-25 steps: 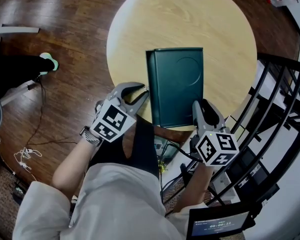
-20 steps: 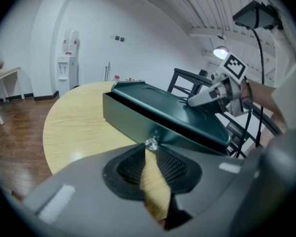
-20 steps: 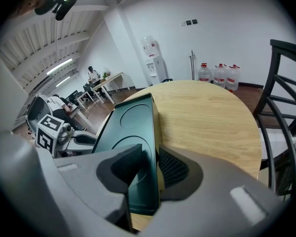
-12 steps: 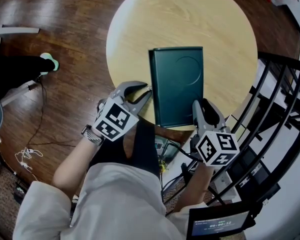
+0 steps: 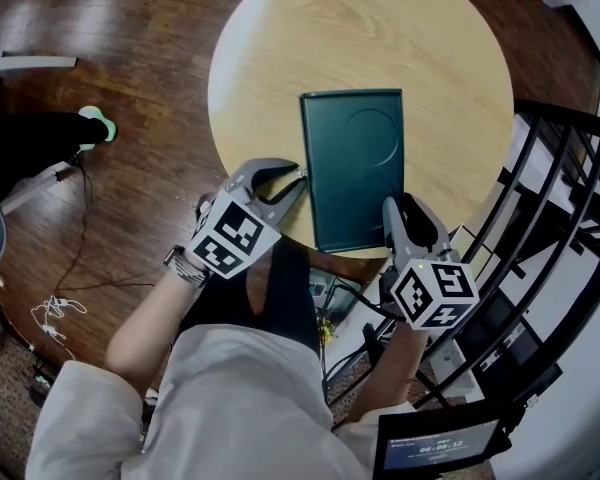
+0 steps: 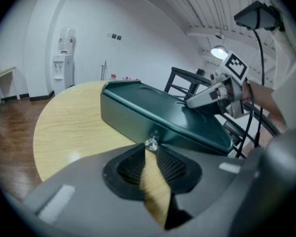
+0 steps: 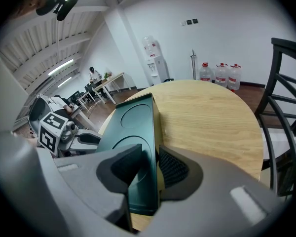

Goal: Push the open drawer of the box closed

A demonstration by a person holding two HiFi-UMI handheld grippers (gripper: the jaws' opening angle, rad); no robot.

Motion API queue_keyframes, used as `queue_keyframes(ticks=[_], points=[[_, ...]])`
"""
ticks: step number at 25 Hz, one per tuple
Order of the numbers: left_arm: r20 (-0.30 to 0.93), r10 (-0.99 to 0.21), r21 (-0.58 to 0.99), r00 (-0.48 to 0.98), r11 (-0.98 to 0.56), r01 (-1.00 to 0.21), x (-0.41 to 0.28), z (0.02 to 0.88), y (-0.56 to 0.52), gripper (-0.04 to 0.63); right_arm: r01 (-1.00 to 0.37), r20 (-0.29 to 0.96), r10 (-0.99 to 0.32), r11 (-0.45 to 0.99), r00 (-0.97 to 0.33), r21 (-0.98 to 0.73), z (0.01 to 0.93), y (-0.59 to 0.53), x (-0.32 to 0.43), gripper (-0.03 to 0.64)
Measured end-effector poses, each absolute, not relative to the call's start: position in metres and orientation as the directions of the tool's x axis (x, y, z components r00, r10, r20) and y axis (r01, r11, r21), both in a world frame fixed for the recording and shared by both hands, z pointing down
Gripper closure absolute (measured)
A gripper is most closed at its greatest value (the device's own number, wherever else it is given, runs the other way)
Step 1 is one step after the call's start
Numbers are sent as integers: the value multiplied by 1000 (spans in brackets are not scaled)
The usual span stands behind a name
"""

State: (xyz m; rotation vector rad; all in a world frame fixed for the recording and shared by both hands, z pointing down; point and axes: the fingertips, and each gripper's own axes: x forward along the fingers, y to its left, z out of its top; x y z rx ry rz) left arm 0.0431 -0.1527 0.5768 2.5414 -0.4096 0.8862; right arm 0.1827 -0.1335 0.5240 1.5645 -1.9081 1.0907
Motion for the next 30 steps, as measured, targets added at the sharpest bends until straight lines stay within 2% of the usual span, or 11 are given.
queue_keyframes(ticks=[17, 30], points=[[644, -117, 304, 756, -868, -393, 49, 578, -154, 514, -959, 755, -606, 52, -253, -279, 524, -134, 183, 506], [682, -184, 265, 708, -840, -474, 39, 565, -157, 497, -990, 802, -580, 73, -140, -120, 520, -135, 197, 506]])
